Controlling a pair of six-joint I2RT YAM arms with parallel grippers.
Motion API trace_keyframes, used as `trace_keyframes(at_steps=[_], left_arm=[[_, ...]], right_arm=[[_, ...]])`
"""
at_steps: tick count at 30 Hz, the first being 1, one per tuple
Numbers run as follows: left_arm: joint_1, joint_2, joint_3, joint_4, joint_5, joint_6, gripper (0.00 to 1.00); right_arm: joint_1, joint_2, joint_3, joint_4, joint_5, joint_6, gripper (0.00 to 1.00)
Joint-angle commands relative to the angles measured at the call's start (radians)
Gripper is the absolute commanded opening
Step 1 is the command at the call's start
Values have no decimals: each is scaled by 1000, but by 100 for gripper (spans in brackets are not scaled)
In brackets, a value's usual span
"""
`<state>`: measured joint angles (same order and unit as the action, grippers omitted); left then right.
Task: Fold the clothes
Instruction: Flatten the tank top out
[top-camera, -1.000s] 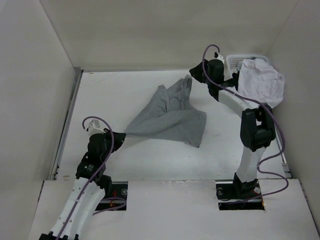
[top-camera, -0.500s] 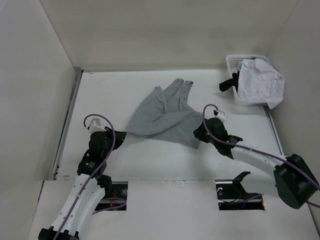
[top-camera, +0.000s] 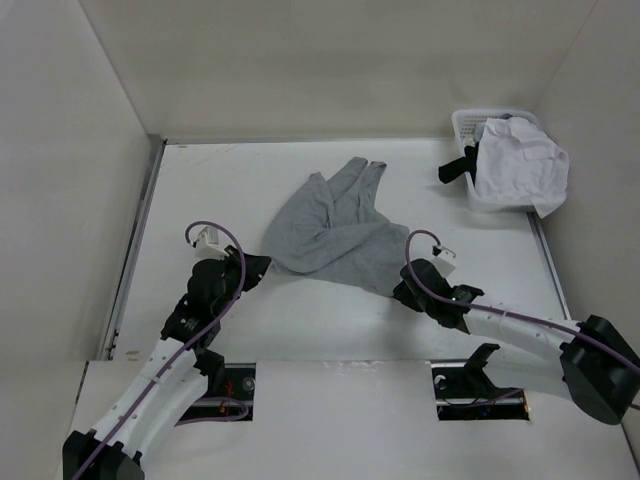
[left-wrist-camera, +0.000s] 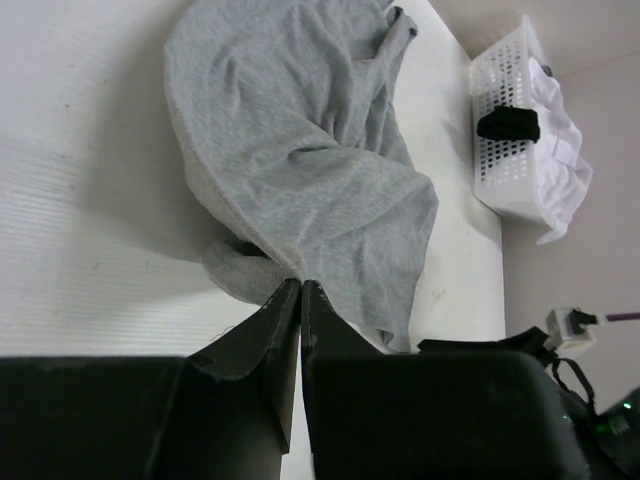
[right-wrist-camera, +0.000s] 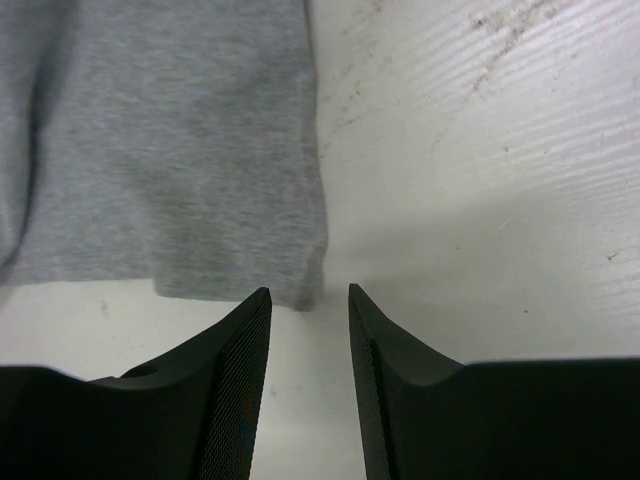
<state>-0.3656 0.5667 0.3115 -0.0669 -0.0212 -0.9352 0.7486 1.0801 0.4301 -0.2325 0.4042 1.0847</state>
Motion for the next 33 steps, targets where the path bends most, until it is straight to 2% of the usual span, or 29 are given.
trace_keyframes(at_steps=[1,8,11,15,17,20,23,25,29,33], left_arm=[[-11,-4,5,90,1,9,3],[-11,-1,0,90,3,9,3],[-3,1,1,91,6,13,3],[-6,5,8,99,3,13,3],[-9,13,23,105,1,13,3],[-17,19,92,113,1,16,2],[-22,10,210,102,-40,44,2],[-25,1,296,90,-97,58,2],[-29,27,490,98,-158,87,2],[-20,73,690,118,-169,101,2]], right_arm=[[18,49,2,18,4,40,39],[22,104,19,48,-5,43,35],[22,115,21,62,-7,43,28],[21,122,21,81,-8,37,11],[22,94,19,85,13,34,3],[47,-88,57,6,112,-17,0],[83,-300,191,-167,226,-110,0],[105,-409,362,-290,303,-210,0],[175,-456,666,-364,401,-396,0],[310,-396,938,-337,522,-587,0]])
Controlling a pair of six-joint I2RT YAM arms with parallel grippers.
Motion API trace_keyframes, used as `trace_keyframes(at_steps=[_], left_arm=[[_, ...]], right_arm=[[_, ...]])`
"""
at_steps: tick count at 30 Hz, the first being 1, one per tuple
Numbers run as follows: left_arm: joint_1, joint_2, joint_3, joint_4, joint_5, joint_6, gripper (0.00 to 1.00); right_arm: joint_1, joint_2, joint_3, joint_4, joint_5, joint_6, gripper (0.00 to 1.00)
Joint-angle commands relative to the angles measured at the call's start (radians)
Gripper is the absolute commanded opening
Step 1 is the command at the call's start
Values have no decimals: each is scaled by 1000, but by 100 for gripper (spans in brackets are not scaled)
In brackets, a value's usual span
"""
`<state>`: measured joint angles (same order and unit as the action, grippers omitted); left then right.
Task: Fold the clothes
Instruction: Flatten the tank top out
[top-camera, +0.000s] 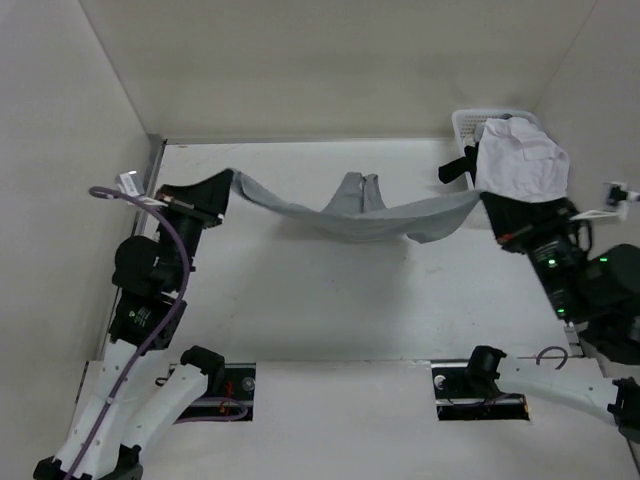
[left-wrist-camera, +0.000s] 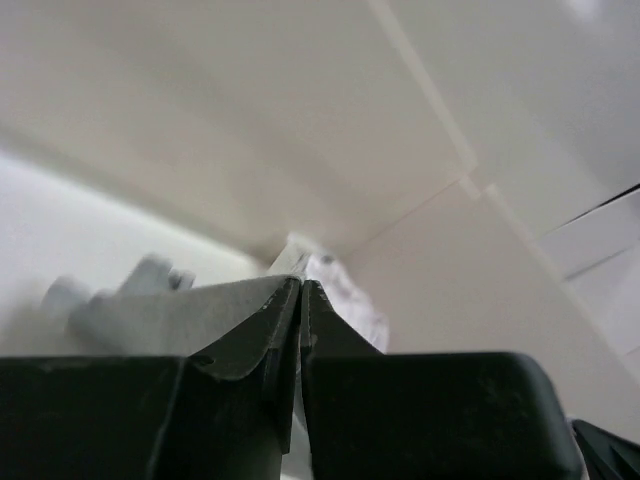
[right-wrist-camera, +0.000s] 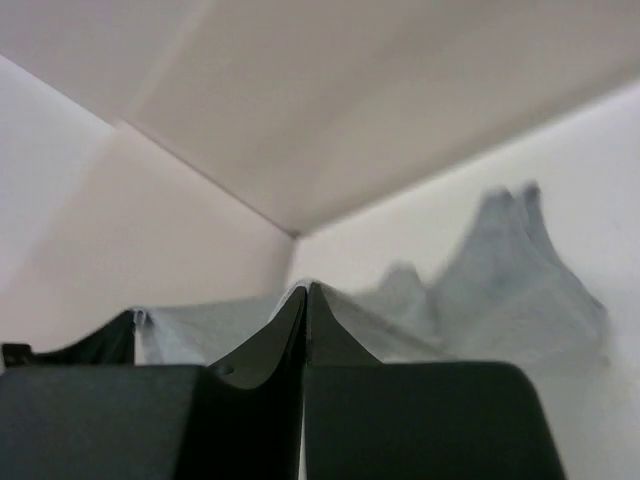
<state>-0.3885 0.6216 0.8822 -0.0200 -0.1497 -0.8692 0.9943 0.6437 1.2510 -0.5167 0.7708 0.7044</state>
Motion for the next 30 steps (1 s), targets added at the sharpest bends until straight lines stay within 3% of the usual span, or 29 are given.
trace_keyframes(at_steps=[1,8,12,14,17,21,25,30], left_arm=[[12,27,176,71,-45,45,2],[99,105,513,54,-74,153,3],[119,205,645,19,-71,199,4],[130,278,659,14,-70,203,4],[184,387,649,-23,-53,173,4],[282,481,589,-20,-28,108,4],[343,588,598,17,-18,79,3],[348,768,771,45,28,73,3]], right_arm=[[98,59,180,-28,195,-267,0],[358,181,477,347,338,-783,0],[372,286,544,573,311,-1047,0],[289,333,542,645,247,-1106,1],[104,416,539,594,124,-1030,1],[-197,531,554,385,-110,-741,1],[-487,681,600,278,-445,-453,0],[-648,957,877,178,-613,-338,0]])
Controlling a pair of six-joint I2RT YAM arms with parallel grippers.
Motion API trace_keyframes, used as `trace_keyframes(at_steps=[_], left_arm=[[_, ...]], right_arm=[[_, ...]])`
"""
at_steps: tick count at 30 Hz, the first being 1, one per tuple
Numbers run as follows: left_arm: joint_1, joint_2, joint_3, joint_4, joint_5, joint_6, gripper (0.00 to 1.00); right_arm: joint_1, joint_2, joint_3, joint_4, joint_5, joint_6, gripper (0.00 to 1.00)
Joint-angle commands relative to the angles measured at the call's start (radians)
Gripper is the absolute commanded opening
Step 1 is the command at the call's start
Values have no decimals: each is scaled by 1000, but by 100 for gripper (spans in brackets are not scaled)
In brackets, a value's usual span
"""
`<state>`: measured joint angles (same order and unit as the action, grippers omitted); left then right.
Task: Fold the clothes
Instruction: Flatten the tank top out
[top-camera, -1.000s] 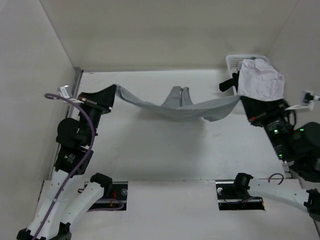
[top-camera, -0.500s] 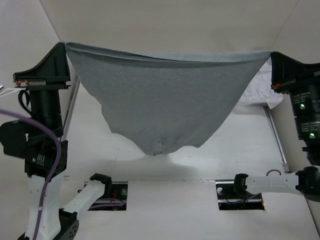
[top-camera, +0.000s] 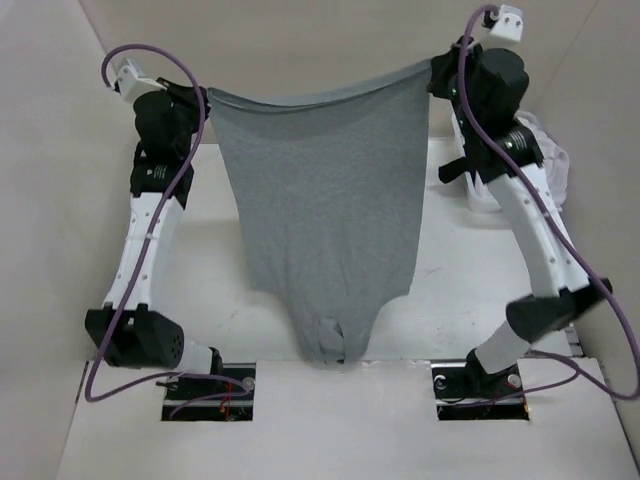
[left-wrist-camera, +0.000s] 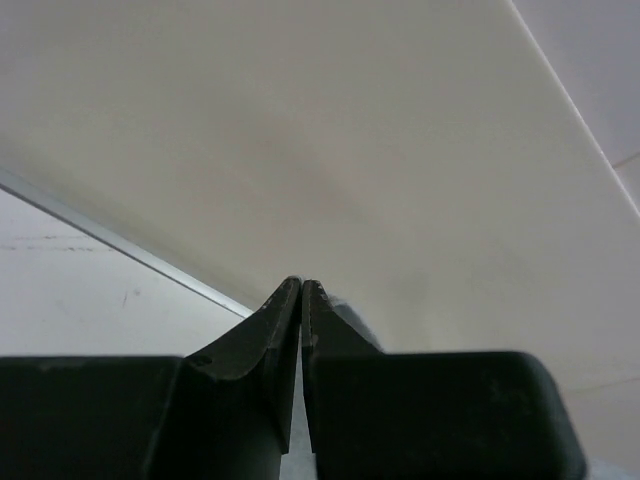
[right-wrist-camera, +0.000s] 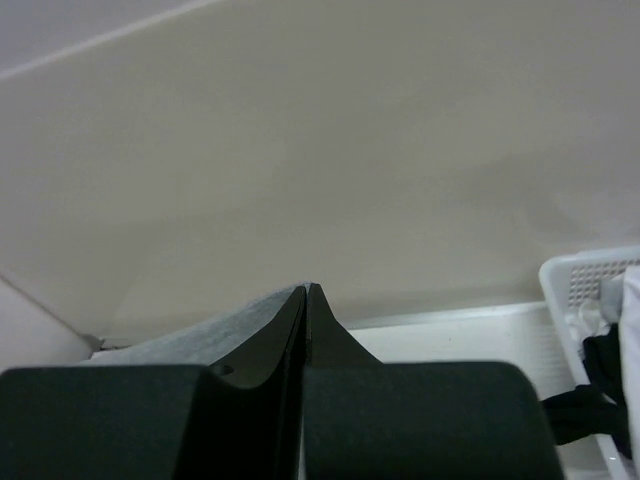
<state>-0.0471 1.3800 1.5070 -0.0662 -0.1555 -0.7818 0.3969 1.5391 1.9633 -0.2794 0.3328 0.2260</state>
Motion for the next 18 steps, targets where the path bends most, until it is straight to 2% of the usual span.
trace_keyframes(at_steps=[1,7,9,15,18], left_arm=[[11,34,183,91,40,-14,3],[48,96,360,89,65,3,3],[68,100,407,89,80,3,3],[106,64,446,98,94,32,3],[106,51,429,100,96,56,3]], right_arm=[[-57,100,225,-78,-176,142,0],[-66,317,681,-204,-184,141,0],[-60,342,768,-205,-184,145,0],[-53,291,761,-167,-186,125,1],[-53,250,679,-182,-179,121,1]])
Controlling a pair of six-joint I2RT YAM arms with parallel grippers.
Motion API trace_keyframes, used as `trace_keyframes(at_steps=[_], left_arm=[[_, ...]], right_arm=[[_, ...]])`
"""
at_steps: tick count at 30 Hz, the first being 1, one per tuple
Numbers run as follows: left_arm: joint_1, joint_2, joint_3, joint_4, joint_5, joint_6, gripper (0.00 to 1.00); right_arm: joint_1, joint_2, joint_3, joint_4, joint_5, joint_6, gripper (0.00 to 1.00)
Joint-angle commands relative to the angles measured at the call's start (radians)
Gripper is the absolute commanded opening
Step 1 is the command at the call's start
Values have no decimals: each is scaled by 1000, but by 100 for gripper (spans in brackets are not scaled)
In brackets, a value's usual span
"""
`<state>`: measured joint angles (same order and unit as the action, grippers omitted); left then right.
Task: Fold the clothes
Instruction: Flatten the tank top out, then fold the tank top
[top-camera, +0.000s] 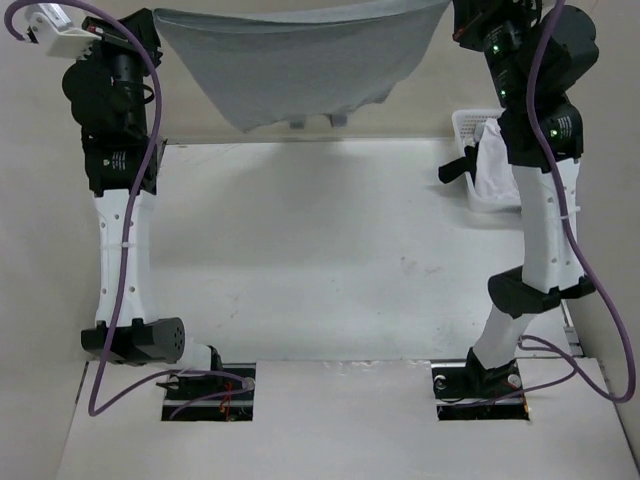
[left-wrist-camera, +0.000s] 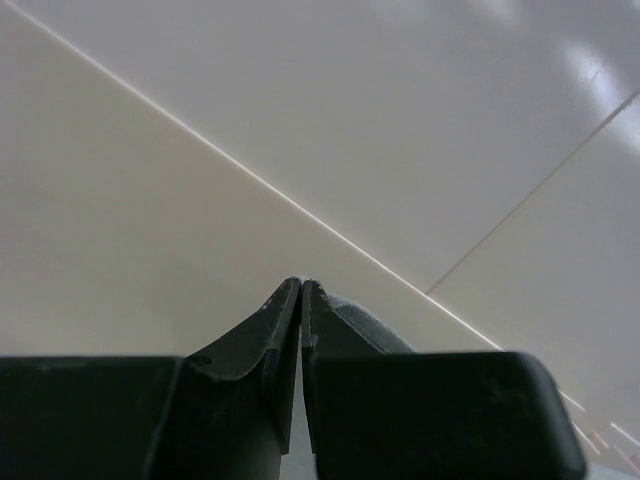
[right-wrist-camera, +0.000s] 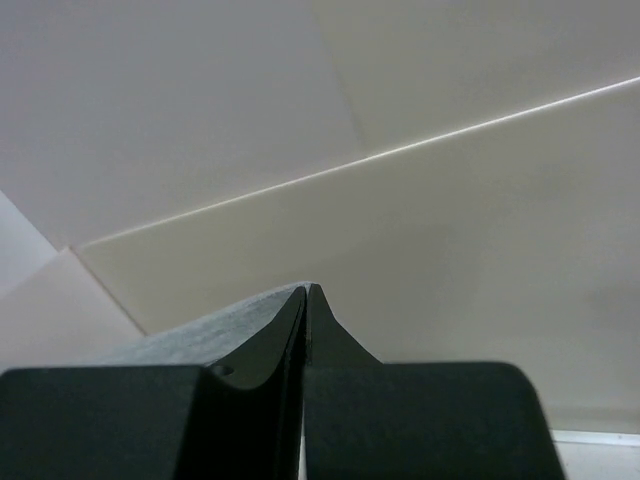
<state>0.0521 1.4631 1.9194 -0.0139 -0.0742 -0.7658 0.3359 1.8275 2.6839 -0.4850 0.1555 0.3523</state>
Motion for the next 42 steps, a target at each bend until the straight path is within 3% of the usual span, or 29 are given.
trace_keyframes(at_steps=[1,5,11,16,23,28,31,35,38,42], left_arm=[[7,-38,0,51,16,46,3],[-14,-124,-202,100,21,69,3],[-62,-475,-800,183,-39,53,3],[-68,-789,-1104,-41,-58,-10,3],[-73,-1131,-1194,-507,-64,-1,4],[-146,-1268,-1191,-794,-97,-76,4],[-149,-1307,-1172,-954,-166,-113,4],[-133,-1307,-1174,-962,-222,-135,4],[-128,-1238,-1206,-856,-236,-145,4],[-123,-1028,-1238,-527,-257,-162,3]], right_arm=[[8,-63,-91,25,-1,-6,0],[8,-215,-406,80,6,-21,0],[70,-633,-1213,308,21,2,0],[201,-894,-1634,346,52,85,0],[435,-1190,-1990,180,113,285,0],[660,-1370,-2125,-19,124,477,0],[797,-1395,-2144,-102,137,577,0],[893,-1318,-2123,-86,191,607,0],[833,-1205,-2066,6,197,509,0],[555,-1026,-1978,204,89,328,0]])
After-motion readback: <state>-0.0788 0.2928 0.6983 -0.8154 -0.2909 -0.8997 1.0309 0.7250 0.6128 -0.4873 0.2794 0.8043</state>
